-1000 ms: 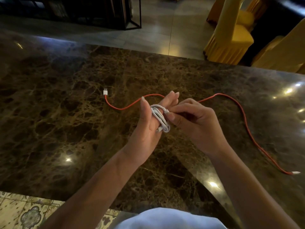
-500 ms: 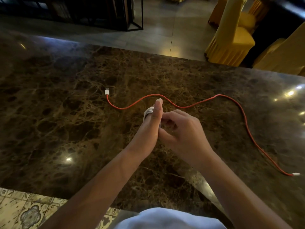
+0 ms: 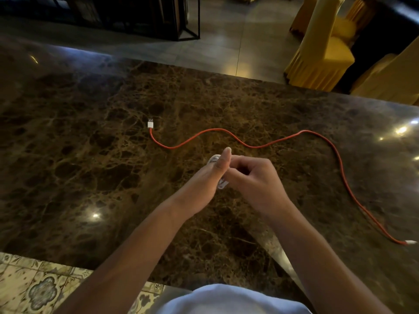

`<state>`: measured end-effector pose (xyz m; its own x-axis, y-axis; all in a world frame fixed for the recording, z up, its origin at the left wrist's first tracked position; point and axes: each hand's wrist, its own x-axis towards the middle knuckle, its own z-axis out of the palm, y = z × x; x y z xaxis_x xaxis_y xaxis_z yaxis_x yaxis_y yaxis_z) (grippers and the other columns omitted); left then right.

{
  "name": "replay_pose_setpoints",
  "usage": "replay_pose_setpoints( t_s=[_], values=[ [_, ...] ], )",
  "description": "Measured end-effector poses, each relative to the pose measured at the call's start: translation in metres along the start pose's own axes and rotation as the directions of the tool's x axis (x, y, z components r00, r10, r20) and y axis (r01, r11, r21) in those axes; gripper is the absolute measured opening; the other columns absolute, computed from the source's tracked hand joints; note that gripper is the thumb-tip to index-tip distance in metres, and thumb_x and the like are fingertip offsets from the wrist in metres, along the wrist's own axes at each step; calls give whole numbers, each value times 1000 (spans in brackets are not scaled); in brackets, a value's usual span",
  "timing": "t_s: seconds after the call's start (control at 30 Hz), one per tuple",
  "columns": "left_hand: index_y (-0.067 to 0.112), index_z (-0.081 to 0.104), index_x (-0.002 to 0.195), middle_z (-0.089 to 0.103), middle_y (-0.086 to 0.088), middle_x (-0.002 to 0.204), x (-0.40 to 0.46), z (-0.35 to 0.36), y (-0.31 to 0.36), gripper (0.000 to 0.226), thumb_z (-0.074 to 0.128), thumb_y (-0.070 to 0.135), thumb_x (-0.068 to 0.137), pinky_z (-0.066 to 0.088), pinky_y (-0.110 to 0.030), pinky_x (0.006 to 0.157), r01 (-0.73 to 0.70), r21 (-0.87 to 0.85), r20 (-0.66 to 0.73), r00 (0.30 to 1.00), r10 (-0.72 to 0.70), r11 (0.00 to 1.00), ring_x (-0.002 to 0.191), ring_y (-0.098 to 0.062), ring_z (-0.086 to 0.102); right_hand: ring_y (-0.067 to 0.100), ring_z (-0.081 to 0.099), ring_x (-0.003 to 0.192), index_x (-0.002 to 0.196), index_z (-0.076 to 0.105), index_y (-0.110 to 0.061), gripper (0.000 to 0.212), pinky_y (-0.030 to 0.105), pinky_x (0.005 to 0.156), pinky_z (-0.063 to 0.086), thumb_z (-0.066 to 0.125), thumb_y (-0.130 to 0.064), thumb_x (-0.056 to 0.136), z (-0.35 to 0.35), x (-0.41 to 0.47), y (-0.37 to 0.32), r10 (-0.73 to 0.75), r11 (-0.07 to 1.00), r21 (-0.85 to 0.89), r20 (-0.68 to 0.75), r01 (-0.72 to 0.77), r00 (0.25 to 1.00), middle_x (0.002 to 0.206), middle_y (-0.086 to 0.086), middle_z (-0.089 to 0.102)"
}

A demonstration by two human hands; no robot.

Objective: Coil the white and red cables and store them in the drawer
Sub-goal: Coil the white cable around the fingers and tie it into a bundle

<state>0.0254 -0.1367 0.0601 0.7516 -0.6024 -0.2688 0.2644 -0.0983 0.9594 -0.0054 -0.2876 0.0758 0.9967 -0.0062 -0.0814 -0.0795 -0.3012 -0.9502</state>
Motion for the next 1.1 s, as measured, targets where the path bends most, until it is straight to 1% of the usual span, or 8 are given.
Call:
replay_pose_setpoints(
  t_s=[0.07,0.2,0.4,0.57,0.73,0.9,1.0,1.1],
  values=[
    [19,55,145,59,-9,149,2,-8,-7,83,42,80,91,37,-37,122,-11,-156,75,997,23,988,146,-18,49,27,68,74,80,79,-3,11,41,64,55,70,-4,87,-1,-1,-3,81,987,139,26,-84,996,88,4,78],
    [11,48,151,54,-9,156,6,-6,-11,87,30,76,95,40,-33,120,-37,-313,55,997,57,949,148,-18,47,6,41,47,86,81,-5,12,18,45,32,69,-7,90,-5,-3,-6,216,951,200,105,-233,971,52,-6,55],
    [2,44,153,54,-16,154,2,5,-9,92,19,71,98,43,-36,119,-63,-676,9,996,93,735,147,-28,49,14,61,62,102,75,-17,16,34,54,51,80,-10,88,0,-8,-1,-45,990,131,-68,54,997,79,-5,73],
    [2,36,158,55,-14,153,0,1,-10,94,18,72,98,37,-36,119,-41,-669,41,995,91,742,146,-25,48,13,71,80,101,76,-17,10,38,70,59,79,-16,92,1,-10,0,-358,918,-249,-178,310,917,91,-9,75],
    [25,74,130,69,-1,137,-2,0,1,74,24,68,96,46,-26,111,-40,-566,83,991,105,824,136,-12,59,12,72,80,101,75,-19,10,40,71,59,79,-19,92,6,-7,5,-259,955,-216,-267,205,928,89,-10,75],
    [1,40,156,41,-23,162,-3,-8,-7,93,21,73,100,19,-47,130,30,-658,149,985,91,753,154,-33,36,9,65,103,118,68,-25,50,37,86,58,91,-38,76,-14,-3,0,-249,908,-377,-141,180,958,117,-10,65],
    [-3,48,150,48,-25,156,-2,-3,-14,93,24,72,101,37,-42,120,116,-698,185,983,21,706,142,-31,50,16,41,145,143,56,-26,72,39,115,43,85,-37,78,-23,-2,-6,-358,789,-524,31,320,933,155,-4,43],
    [4,61,141,66,-16,137,-6,6,-11,79,29,65,102,51,-33,105,164,-682,246,969,12,713,128,-22,63,11,60,128,138,62,-21,58,37,104,52,74,-16,82,-30,5,-14,-290,830,-372,348,415,891,138,-2,63]
  ],
)
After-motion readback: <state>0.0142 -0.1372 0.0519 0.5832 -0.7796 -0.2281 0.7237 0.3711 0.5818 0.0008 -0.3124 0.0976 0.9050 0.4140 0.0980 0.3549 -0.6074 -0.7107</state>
